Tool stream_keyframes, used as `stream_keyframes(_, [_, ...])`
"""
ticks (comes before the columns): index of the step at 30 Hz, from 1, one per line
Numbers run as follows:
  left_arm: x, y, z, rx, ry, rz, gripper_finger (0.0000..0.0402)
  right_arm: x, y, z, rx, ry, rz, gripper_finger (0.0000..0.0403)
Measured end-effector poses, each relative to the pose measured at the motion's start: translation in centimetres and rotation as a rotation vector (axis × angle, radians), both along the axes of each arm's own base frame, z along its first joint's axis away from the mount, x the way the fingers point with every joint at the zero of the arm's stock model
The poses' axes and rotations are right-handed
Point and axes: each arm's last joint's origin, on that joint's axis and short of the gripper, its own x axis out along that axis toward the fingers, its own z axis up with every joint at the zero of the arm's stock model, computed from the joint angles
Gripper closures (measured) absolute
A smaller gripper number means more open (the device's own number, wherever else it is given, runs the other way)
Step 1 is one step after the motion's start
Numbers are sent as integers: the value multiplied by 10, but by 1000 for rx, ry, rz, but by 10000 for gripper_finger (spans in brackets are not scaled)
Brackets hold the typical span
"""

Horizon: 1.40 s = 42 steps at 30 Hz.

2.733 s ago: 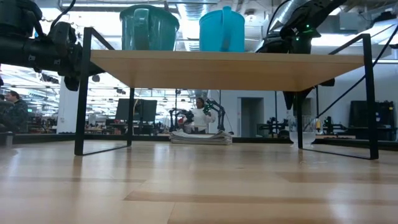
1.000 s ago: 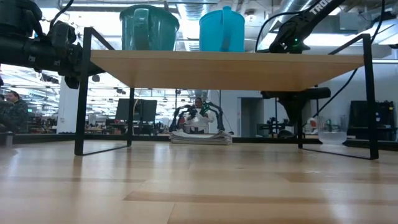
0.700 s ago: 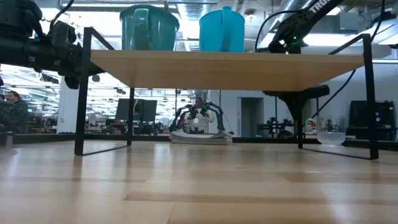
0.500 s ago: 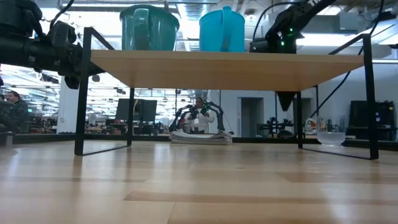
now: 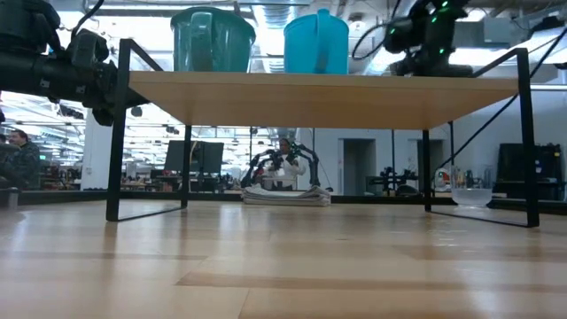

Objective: Stack small to large cups/mugs on shelf
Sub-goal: Put the transparent mug on the shelf

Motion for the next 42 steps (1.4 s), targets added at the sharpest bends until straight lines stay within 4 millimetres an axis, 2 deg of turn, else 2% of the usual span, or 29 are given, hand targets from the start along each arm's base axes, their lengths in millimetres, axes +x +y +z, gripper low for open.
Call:
stream_keyframes(3, [0, 0, 0, 10, 5, 0, 382, -14, 10, 14, -27, -53, -67, 376])
stream_keyframes(10, [0, 0, 0, 24, 10, 0, 382, -40, 36, 29, 5, -6, -30, 348])
stream_keyframes(21, [0, 0, 0, 24, 10, -1, 382, -41, 39, 31, 43, -74, -139, 244])
stream_keyframes(29, [0, 0, 0, 23, 10, -1, 382, -37, 35, 30, 64, -116, -305, 213])
stream_keyframes(34, [0, 0, 0, 22, 9, -1, 382, -33, 27, 18, 105, -140, -656, 214])
stream_keyframes(38, [0, 0, 0, 19, 8, -2, 382, -43, 22, -2, 55, -71, -932, 224])
stream_keyframes(42, [0, 0, 0, 13, 6, -13, 382, -55, 21, -18, -22, 12, -1089, 238])
